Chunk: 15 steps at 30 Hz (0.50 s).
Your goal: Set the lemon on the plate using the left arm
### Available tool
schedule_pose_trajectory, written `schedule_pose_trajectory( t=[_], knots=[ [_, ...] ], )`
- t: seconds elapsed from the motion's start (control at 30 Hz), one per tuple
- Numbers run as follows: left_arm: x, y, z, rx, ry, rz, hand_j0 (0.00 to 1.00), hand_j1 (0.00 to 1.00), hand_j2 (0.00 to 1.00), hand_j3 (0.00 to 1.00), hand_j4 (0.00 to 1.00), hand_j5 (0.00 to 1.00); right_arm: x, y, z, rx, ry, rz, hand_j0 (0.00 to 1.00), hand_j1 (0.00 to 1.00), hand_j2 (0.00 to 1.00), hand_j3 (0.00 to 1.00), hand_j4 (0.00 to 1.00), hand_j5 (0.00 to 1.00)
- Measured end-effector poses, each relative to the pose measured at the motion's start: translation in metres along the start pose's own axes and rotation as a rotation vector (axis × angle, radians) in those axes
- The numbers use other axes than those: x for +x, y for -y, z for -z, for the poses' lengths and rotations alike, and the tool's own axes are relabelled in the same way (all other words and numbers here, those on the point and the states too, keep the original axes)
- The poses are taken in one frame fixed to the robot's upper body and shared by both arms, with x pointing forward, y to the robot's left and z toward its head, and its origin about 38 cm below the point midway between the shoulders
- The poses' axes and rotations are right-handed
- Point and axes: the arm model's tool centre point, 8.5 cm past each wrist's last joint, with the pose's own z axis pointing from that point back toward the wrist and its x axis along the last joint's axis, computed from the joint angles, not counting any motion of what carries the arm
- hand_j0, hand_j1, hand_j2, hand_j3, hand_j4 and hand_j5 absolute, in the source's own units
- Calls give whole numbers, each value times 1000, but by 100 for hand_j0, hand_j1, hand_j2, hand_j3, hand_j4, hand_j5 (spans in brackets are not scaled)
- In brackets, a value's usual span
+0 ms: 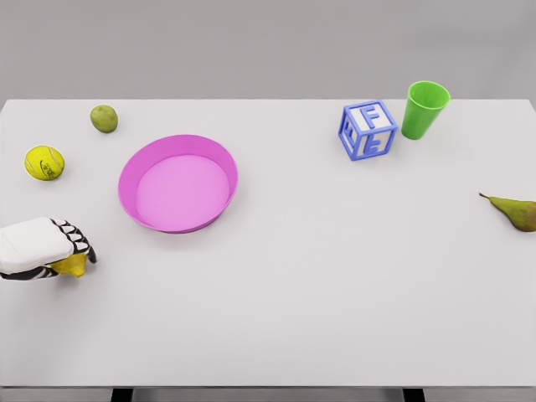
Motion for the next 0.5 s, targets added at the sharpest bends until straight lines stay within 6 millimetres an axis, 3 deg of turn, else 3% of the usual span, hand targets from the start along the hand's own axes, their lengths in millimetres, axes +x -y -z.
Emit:
schedule_pose_trajectory(
  t=[0.33,0.5],
  knots=[
    [-1,-4,-2,12,-2,3,49,49,49,49,49,49,0,0,0,0,0,0,100,100,100,100,100,100],
    [-4,-18,-3,41,-10,26,46,46,46,46,46,46,0,0,0,0,0,0,100,100,100,100,100,100]
  ],
)
